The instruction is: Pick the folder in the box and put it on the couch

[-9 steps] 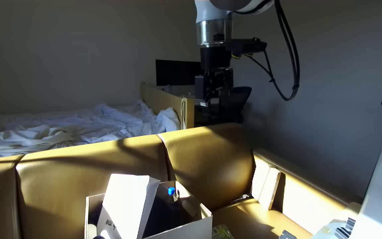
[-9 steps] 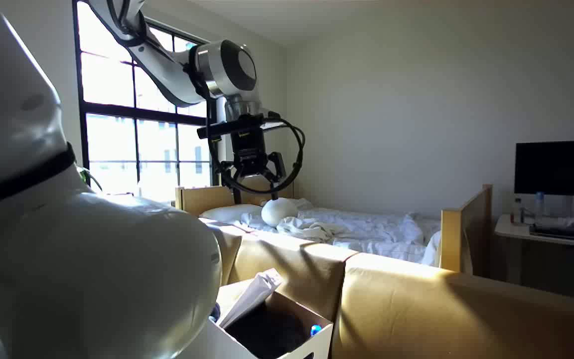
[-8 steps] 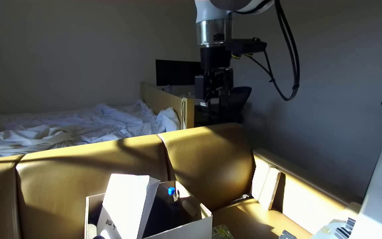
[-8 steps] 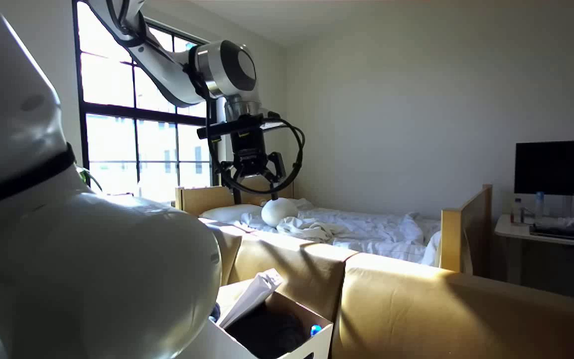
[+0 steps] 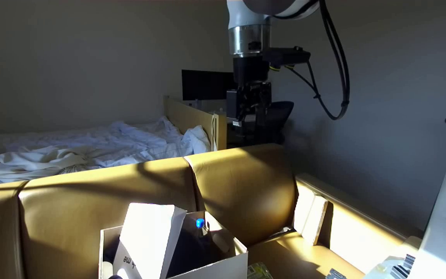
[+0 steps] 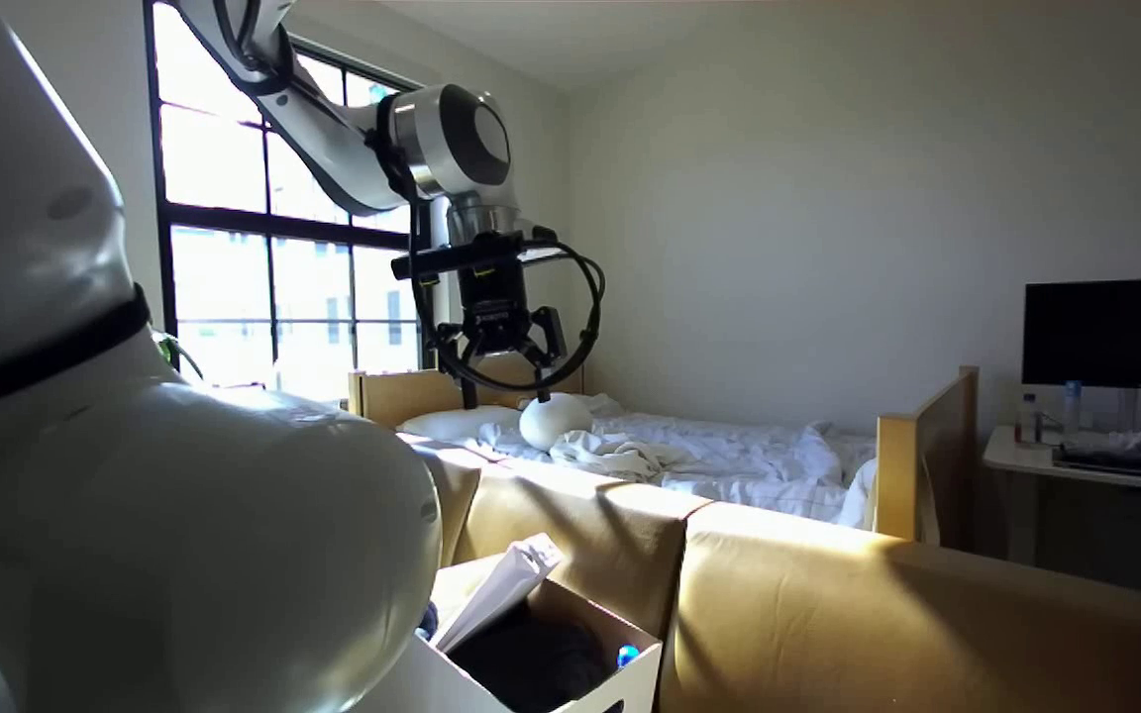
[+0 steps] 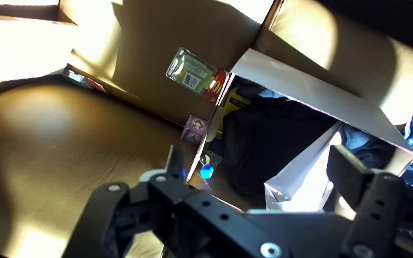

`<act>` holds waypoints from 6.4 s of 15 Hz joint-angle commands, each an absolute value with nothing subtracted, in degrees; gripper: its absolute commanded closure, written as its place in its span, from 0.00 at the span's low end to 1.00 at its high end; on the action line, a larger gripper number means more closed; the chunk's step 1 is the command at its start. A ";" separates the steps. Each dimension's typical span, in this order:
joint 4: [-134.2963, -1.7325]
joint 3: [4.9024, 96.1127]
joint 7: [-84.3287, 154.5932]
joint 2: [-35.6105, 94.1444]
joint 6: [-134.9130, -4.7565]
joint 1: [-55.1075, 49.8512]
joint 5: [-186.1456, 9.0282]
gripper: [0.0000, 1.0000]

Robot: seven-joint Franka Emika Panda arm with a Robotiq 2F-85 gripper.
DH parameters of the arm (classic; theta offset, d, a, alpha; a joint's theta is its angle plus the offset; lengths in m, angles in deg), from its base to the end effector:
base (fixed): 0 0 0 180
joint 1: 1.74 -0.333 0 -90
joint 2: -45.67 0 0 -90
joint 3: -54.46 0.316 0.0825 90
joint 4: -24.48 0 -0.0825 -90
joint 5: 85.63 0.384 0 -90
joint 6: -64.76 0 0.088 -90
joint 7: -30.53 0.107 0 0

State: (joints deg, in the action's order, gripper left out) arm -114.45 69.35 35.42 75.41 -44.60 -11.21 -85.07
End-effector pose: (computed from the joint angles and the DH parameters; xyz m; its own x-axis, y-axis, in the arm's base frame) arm 0.3575 0.1699 0.4862 0.9545 0.2981 -0.0010 0.2961 -0.9477 0.1189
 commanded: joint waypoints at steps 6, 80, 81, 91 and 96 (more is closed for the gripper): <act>-129.97 66.48 41.05 64.42 -75.21 -13.64 -72.94 0.00; -122.08 52.30 25.06 73.25 -70.18 0.04 -79.28 0.91; -123.28 51.80 25.16 74.64 -67.34 -0.01 -78.53 0.91; -130.91 49.95 32.26 61.59 -68.73 10.97 -100.79 0.92; -127.52 43.40 25.69 42.71 -88.35 12.47 -101.31 0.92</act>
State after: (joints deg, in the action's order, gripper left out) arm -131.70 46.36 30.18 53.80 -79.54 11.77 -101.91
